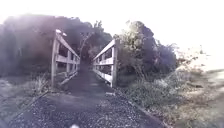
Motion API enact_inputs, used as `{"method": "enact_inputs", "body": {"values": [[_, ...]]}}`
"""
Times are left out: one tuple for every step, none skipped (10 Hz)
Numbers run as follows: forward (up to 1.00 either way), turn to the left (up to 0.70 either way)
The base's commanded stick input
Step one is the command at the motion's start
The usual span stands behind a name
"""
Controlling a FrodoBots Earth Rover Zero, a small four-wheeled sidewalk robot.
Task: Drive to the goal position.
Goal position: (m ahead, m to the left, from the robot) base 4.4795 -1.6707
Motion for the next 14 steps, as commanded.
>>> {"method": "enact_inputs", "body": {"values": [[0.45, 0.27], [0.45, 0.27], [0.45, 0.27], [0.45, 0.27], [0.45, 0.27], [0.45, 0.27], [0.45, 0.27], [0.45, 0.27], [0.45, 0.27], [0.45, 0.27], [0.45, 0.27], [0.45, 0.27], [0.45, 0.27], [0.45, 0.27]]}}
